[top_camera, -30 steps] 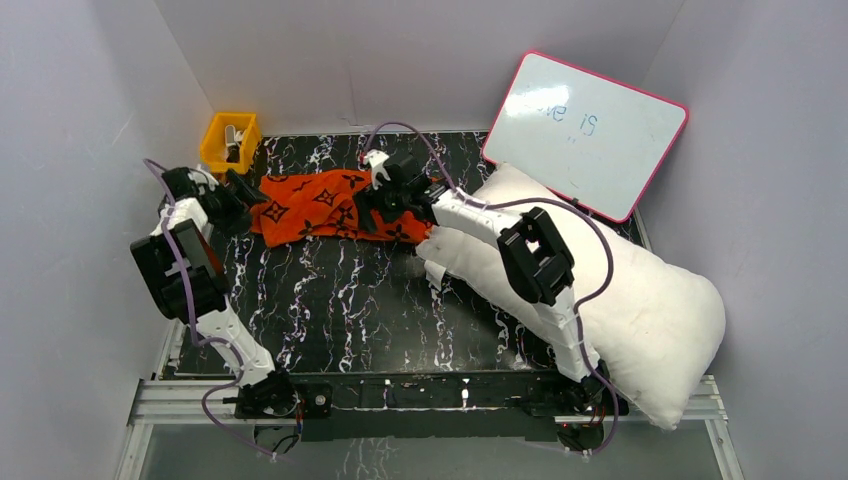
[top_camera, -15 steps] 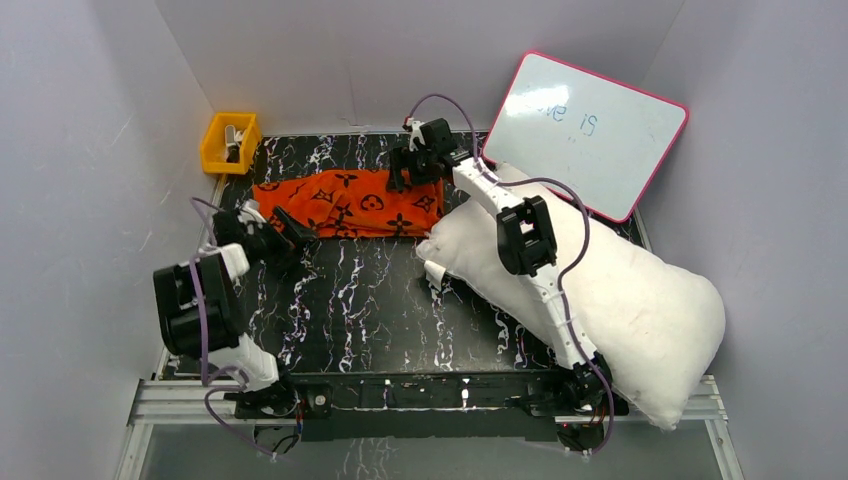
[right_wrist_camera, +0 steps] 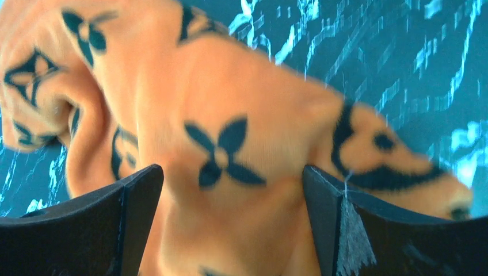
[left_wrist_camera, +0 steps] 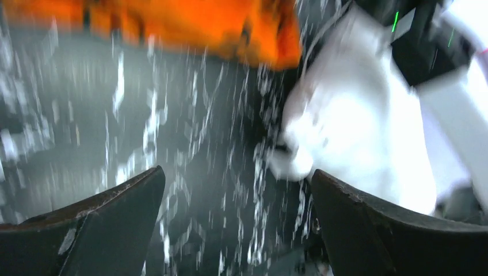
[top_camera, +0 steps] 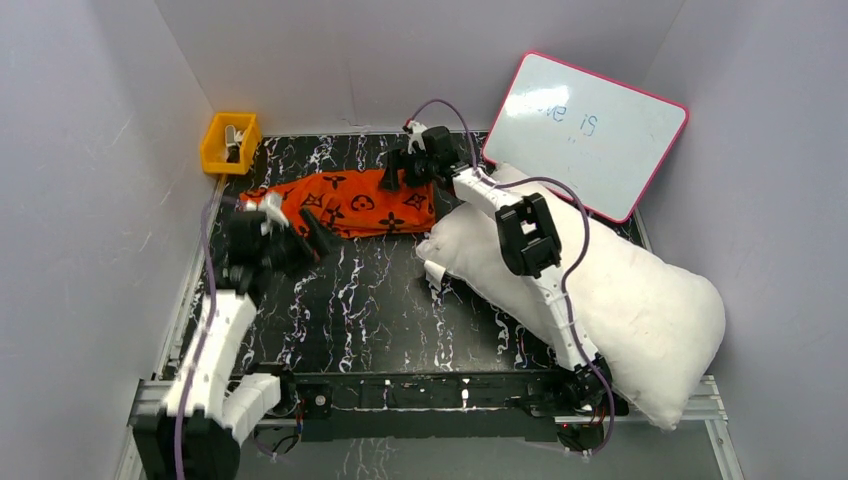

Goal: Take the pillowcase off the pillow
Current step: Fold the pillowcase at the center of the board.

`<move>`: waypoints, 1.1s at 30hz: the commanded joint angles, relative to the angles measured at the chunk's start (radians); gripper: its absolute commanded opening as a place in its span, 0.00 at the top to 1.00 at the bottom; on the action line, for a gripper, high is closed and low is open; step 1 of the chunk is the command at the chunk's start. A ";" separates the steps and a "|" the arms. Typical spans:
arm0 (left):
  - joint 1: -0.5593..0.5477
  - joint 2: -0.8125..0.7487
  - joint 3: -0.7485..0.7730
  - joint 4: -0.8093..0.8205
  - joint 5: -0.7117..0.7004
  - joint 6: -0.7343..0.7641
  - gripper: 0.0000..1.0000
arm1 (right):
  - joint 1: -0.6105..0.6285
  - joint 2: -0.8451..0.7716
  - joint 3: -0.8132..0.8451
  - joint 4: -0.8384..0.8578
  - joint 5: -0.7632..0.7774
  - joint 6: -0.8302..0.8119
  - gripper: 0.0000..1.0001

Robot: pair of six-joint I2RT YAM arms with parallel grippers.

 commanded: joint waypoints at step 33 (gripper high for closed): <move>0.017 0.808 0.184 0.205 0.028 0.290 0.02 | -0.013 -0.100 -0.209 0.037 0.036 0.321 0.03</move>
